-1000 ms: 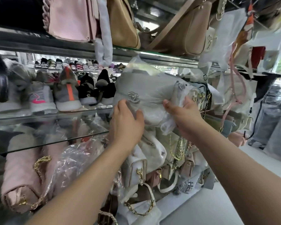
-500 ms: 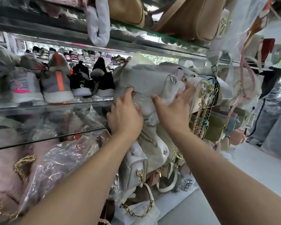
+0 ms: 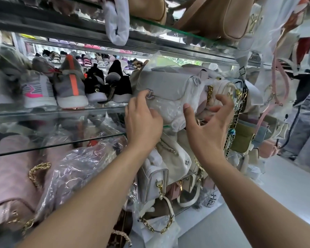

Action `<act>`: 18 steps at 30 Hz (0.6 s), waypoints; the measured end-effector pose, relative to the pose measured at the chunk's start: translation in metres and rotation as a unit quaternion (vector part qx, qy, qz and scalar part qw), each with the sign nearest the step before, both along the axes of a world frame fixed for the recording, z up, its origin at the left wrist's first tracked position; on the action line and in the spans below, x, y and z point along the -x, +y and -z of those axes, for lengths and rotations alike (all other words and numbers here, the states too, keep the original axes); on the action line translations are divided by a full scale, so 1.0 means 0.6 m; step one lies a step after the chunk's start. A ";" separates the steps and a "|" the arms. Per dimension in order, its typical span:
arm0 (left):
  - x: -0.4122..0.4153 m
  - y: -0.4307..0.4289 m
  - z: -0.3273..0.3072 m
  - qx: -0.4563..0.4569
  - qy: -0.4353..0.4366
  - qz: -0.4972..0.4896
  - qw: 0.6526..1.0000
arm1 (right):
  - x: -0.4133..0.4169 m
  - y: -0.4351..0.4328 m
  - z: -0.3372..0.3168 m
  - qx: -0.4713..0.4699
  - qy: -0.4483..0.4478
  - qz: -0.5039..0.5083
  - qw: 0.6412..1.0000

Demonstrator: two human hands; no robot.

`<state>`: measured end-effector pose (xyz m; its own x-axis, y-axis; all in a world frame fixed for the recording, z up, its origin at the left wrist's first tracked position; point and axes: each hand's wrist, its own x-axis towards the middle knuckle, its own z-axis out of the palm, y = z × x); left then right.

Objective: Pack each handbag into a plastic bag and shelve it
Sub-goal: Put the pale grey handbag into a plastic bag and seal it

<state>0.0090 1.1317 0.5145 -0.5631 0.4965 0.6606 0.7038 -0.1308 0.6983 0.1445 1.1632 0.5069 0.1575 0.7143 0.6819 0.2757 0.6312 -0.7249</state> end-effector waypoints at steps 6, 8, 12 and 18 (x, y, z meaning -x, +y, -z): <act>-0.009 -0.053 0.023 -0.083 0.021 0.017 0.996 | -0.012 -0.034 0.047 -0.022 -0.005 0.004 1.000; -0.021 -0.081 0.036 -0.096 0.024 0.039 0.994 | -0.010 -0.052 0.067 -0.021 -0.011 -0.016 1.000; -0.038 -0.161 0.078 -0.105 0.031 0.059 0.992 | 0.001 -0.116 0.109 -0.009 -0.020 -0.077 0.997; -0.033 -0.320 0.205 -0.055 -0.034 0.048 0.997 | 0.021 -0.250 0.199 0.008 -0.043 -0.184 0.982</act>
<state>0.0288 0.9398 0.3914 -0.5614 0.4771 0.6761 0.6359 -0.2742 0.7215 0.1320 1.0131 0.3875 -0.1708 0.7227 0.6698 0.0923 0.6885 -0.7193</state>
